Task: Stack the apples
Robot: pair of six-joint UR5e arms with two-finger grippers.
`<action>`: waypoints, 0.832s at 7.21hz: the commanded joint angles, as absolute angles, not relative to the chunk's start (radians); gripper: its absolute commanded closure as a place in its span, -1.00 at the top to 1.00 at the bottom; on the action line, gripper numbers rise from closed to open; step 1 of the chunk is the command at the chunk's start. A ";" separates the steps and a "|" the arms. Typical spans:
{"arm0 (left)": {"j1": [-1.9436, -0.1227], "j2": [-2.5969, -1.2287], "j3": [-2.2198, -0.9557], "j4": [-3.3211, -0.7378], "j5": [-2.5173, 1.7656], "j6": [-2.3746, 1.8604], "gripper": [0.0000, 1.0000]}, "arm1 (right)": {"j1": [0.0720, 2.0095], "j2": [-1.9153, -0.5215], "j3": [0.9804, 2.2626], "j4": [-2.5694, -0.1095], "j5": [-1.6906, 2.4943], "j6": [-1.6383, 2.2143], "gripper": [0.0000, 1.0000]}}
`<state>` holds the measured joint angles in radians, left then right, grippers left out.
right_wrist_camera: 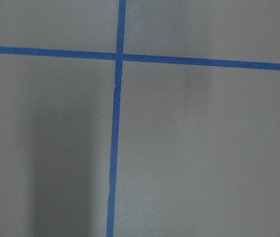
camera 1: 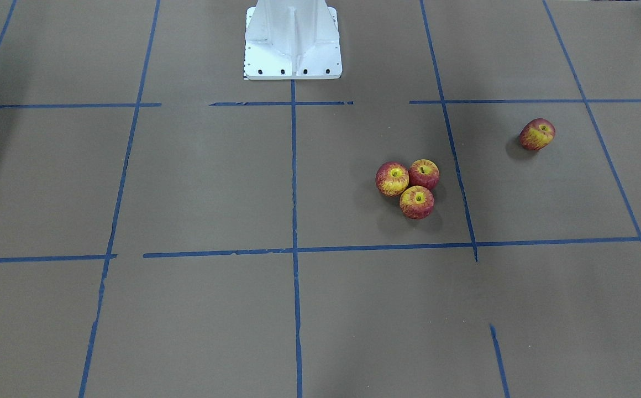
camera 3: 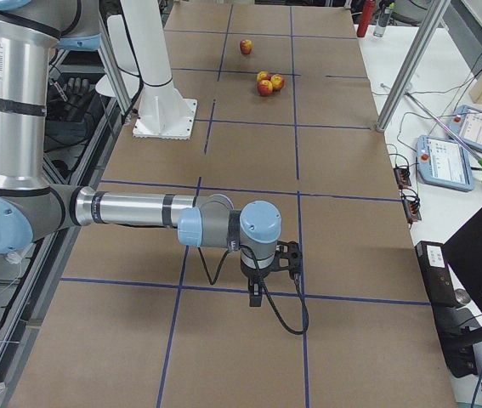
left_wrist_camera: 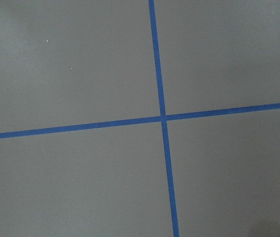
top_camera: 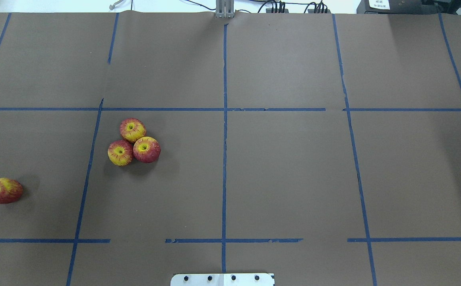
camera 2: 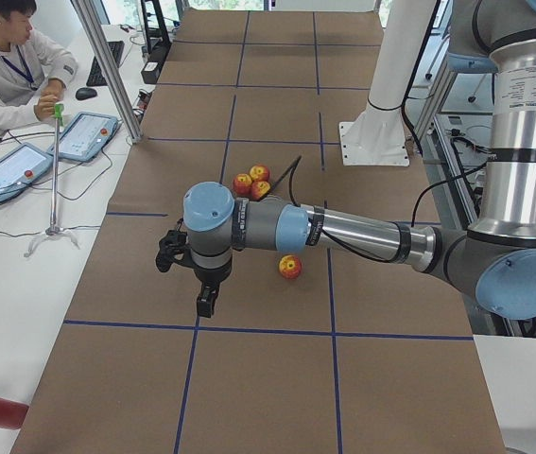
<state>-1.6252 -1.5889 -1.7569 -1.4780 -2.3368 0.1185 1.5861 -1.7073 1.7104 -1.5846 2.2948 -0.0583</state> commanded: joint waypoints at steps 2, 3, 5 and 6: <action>-1.483 -1.552 -1.795 -1.527 -2.451 -0.052 1.00 | 1.586 -1.707 1.710 -1.585 2.295 -0.058 1.00; -1.400 -1.545 -1.799 -1.642 -2.450 -0.210 1.00 | 1.586 -1.707 1.710 -1.585 2.295 -0.058 1.00; -1.233 -1.459 -1.807 -1.882 -2.336 -0.509 1.00 | 1.586 -1.707 1.710 -1.585 2.295 -0.058 1.00; -1.170 -1.381 -1.807 -2.039 -2.317 -0.626 1.00 | 1.586 -1.707 1.710 -1.585 2.295 -0.058 1.00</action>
